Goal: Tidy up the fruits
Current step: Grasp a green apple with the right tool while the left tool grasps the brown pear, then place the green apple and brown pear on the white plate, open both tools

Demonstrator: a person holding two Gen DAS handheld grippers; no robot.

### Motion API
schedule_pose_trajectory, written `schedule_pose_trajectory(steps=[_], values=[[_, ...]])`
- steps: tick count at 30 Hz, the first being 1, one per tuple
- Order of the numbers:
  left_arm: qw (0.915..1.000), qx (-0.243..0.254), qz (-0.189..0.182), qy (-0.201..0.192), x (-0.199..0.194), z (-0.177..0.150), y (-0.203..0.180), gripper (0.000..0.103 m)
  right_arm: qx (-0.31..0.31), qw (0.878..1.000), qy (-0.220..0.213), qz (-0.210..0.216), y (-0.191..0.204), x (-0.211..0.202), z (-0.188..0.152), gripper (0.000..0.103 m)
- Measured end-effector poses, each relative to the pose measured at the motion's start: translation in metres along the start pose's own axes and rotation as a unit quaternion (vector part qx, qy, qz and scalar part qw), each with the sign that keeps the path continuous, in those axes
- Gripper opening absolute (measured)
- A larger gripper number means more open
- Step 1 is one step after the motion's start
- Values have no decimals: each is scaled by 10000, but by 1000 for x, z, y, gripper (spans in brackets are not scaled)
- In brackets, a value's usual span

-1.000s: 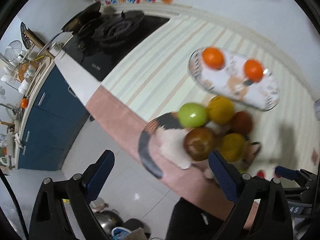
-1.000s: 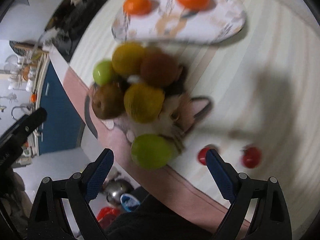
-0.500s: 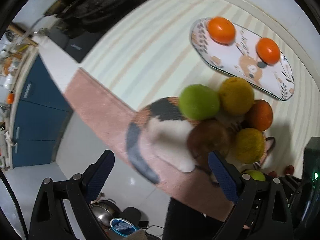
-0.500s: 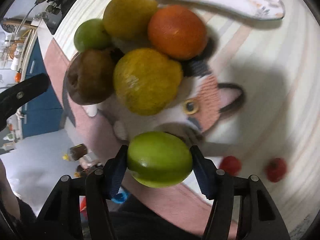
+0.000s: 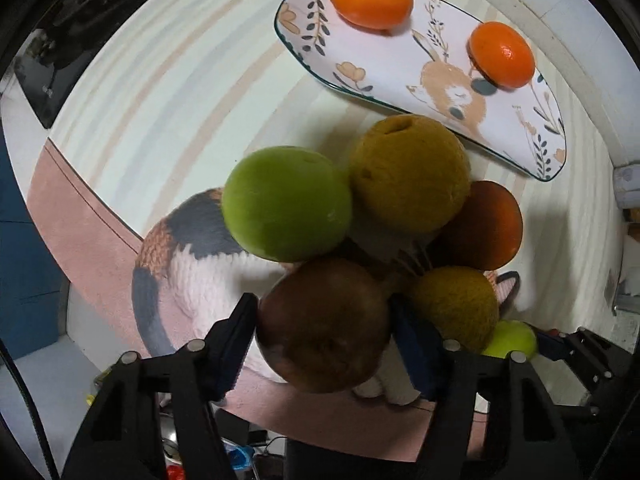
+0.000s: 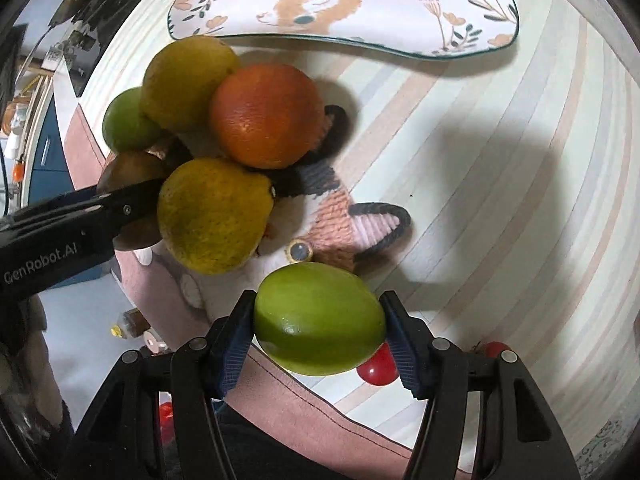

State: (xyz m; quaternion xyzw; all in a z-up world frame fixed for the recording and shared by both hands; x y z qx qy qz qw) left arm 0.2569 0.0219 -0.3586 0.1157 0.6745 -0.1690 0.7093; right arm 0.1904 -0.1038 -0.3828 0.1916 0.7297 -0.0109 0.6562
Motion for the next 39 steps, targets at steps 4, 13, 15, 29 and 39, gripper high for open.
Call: schedule_pose_trajectory(steps=[4, 13, 15, 29, 39], values=[[9997, 12, 231, -62, -3, -10, -1, 63, 75, 9999, 83, 32, -6, -1, 5, 65], [9996, -65, 263, -58, -1, -42, -2, 63, 72, 9997, 219, -44, -23, -13, 9, 69], [9996, -78, 275, -85, 0, -45, -3, 63, 67, 9997, 251, -19, -28, -9, -2, 69], [9969, -33, 35, -790, -75, -24, -5, 63, 92, 9986, -383, 363, -26, -62, 4, 64], [9928, 475, 285, -1060, -101, 86, -9, 63, 608, 9913, -1102, 392, -49, -111, 106, 64]])
Point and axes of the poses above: each gripper's, at about its wrist camera, not at the fingertips, and x roughly the way its jaws point, y to its left, z to its top, the point moved 5 cm from there along x, roughly the way its jaws point, and after that the axes turned 12 degrees about x, right-handed, at the moved point
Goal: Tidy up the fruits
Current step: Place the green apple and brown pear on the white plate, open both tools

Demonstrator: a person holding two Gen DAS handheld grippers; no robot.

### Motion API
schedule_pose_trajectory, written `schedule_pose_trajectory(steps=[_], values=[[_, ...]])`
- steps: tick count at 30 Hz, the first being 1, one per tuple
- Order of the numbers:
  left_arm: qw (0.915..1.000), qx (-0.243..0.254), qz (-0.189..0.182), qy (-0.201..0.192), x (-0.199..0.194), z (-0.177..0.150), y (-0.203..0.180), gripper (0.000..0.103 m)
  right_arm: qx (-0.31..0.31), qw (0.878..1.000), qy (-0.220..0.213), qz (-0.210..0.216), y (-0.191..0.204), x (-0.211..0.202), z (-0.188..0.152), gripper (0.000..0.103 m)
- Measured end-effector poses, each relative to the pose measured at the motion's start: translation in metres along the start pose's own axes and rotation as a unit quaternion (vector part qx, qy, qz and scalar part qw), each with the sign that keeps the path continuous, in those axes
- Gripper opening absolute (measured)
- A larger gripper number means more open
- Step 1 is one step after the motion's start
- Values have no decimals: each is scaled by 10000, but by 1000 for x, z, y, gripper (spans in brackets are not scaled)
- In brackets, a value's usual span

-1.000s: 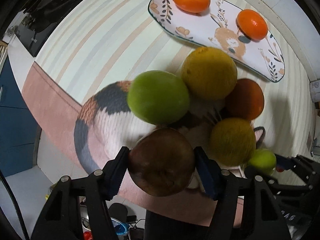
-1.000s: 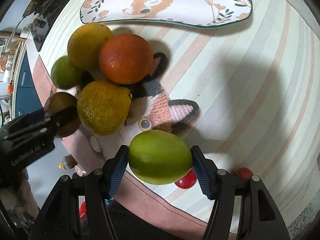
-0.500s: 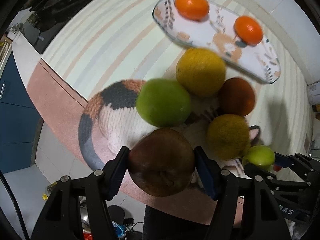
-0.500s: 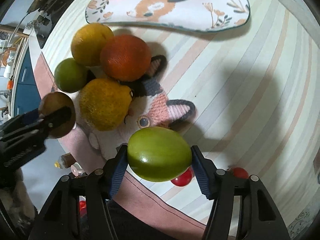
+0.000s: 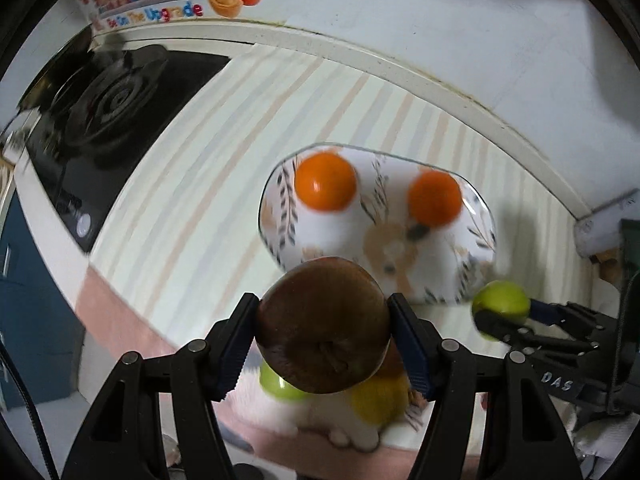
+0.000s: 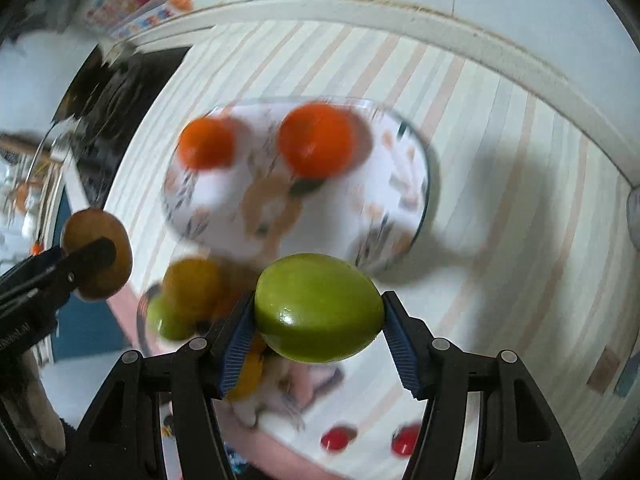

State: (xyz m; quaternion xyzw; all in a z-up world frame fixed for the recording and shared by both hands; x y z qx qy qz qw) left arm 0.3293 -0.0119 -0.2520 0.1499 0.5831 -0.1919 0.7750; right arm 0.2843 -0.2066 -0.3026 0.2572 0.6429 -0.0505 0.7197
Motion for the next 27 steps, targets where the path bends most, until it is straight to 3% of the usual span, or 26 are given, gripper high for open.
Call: schedule_pose_trajectory(steps=[4, 9, 22, 24, 27], values=[[9994, 107, 74, 324, 37, 27, 6, 63, 50, 9996, -26, -273, 2, 20, 34, 64], [9968, 181, 209, 753, 76, 35, 16, 63, -182, 9977, 47, -644, 6, 42, 48, 64], [9945, 186, 199, 1015, 95, 36, 20, 64, -282, 9958, 127, -863, 1, 59, 60, 65], [9943, 105, 161, 1049, 97, 37, 22, 64, -252, 9960, 100, -846, -1, 56, 62, 80], [9944, -44, 119, 1045, 96, 38, 27, 72, -211, 9966, 100, -787, 3, 52, 62, 86]])
Point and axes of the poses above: each gripper's, at about its wrist camera, not at the fingertips, and x roughly the way its jaws point, y to its left, z to its top, the point moved 5 cm from there along x, roughly the way its jaws point, and after that the axes turned 12 degrees about x, right-handed, at the moved point
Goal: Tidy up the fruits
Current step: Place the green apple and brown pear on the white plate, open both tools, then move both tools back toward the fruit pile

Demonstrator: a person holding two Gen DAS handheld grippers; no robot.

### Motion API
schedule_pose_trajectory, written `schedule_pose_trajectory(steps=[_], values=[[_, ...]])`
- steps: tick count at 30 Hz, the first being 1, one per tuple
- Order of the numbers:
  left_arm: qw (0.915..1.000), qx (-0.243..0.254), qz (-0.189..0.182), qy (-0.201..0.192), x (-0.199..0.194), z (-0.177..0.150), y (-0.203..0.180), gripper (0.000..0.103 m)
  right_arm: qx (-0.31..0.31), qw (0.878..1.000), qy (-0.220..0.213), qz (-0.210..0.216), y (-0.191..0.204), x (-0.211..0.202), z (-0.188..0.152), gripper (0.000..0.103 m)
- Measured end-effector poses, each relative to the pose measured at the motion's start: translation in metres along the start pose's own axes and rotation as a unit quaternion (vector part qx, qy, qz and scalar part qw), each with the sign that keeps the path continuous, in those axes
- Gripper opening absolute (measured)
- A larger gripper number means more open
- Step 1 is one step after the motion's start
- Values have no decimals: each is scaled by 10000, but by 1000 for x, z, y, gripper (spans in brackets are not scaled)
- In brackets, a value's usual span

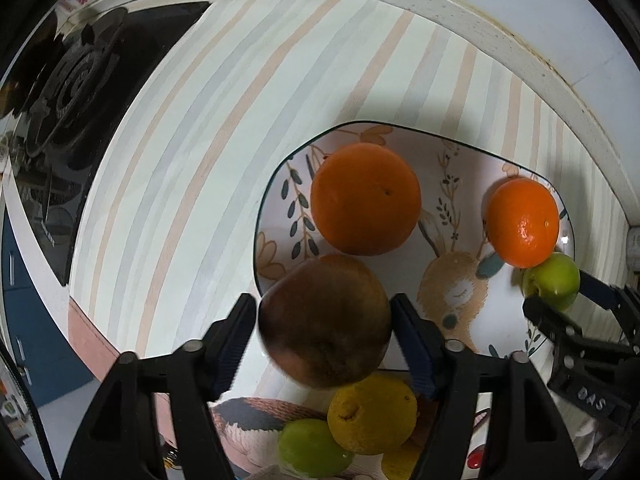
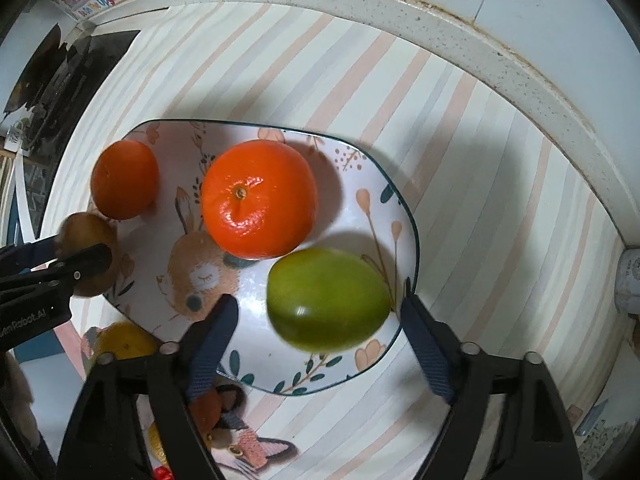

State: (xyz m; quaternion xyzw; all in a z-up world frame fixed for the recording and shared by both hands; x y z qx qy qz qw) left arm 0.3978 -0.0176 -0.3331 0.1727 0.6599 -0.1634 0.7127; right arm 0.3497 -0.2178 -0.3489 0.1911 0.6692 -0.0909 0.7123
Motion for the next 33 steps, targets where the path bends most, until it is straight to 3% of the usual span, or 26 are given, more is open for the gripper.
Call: schedule_pose_trajectory(steps=[2, 4, 11, 20, 33], values=[[10000, -74, -9, -51, -3, -1, 4, 83, 54, 10000, -34, 65, -1, -5, -3, 90], [9998, -194, -49, -46, -7, -4, 8, 86, 96, 9999, -51, 103, -5, -12, -6, 95], [9986, -439, -89, -297, -30, -22, 14, 86, 164, 9996, -217, 110, -11, -31, -28, 95], [9953, -333, 300, -855, -76, -73, -11, 86, -18, 9976, -683, 151, -8, -74, -73, 95], [9831, -340, 441, -1742, -151, -139, -38, 86, -178, 9907, -1265, 464, -11, -149, -139, 95]])
Point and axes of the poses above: each gripper's, at about its wrist camera, not at the fingertips, and x roughly the way its jaws point, y to its left, z to its top, the point moved 5 cm from there along x, roughly the way its jaws point, and after that the axes turned 12 degrees about x, right-handed, at the moved point
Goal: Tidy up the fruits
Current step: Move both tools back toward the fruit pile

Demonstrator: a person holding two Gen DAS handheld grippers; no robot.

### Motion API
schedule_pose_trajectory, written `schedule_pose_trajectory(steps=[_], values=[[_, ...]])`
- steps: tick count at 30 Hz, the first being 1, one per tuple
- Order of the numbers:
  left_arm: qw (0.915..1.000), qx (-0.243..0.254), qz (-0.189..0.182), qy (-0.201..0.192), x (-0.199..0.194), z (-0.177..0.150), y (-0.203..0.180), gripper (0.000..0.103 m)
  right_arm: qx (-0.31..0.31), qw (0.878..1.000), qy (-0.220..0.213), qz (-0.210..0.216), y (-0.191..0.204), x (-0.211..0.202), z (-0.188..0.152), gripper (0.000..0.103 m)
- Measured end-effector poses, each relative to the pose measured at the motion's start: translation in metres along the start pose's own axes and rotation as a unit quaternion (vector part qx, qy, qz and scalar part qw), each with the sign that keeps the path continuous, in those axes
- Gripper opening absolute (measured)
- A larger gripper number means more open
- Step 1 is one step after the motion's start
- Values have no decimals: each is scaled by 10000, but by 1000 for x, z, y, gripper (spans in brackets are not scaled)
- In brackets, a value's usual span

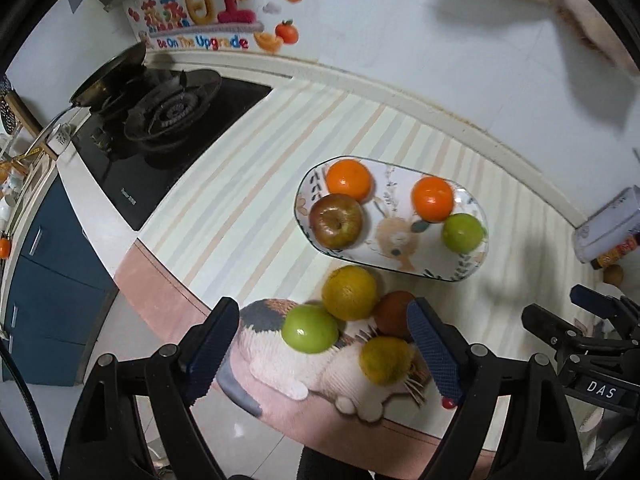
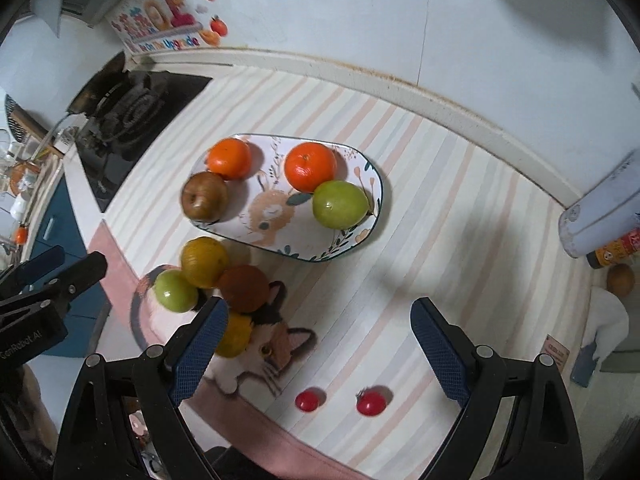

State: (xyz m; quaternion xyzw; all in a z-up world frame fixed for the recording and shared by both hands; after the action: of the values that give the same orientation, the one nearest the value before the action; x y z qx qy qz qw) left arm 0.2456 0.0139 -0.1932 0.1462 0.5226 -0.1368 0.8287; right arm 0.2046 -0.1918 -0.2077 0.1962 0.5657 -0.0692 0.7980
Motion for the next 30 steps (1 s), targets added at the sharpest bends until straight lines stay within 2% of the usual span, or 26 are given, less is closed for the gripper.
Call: schedule_pose_trajectory(steps=[4, 14, 30], values=[[9997, 46, 51, -229, -26, -5, -5, 86, -114, 9996, -268, -17, 1, -33, -9, 95], [9980, 54, 35, -637, -77, -18, -17, 86, -174, 9979, -611, 137, -5, -91, -25, 95], [9962, -78, -88, -860, -104, -19, -23, 86, -238, 9962, -767, 348, 2, -119, -28, 95]])
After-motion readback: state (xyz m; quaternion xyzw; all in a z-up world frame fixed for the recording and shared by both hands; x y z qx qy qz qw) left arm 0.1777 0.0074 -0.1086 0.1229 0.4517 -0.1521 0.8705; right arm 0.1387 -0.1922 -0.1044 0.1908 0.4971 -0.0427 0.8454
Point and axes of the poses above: each gripper's, at about its wrist camera, not at the fingertips, and x roughly the way its jaws point, y to its left, z to its top, the point moved 5 cm from there along x, roughly the way its jaws point, and after that the axes turned 12 degrees about x, right-handed, at the moved point
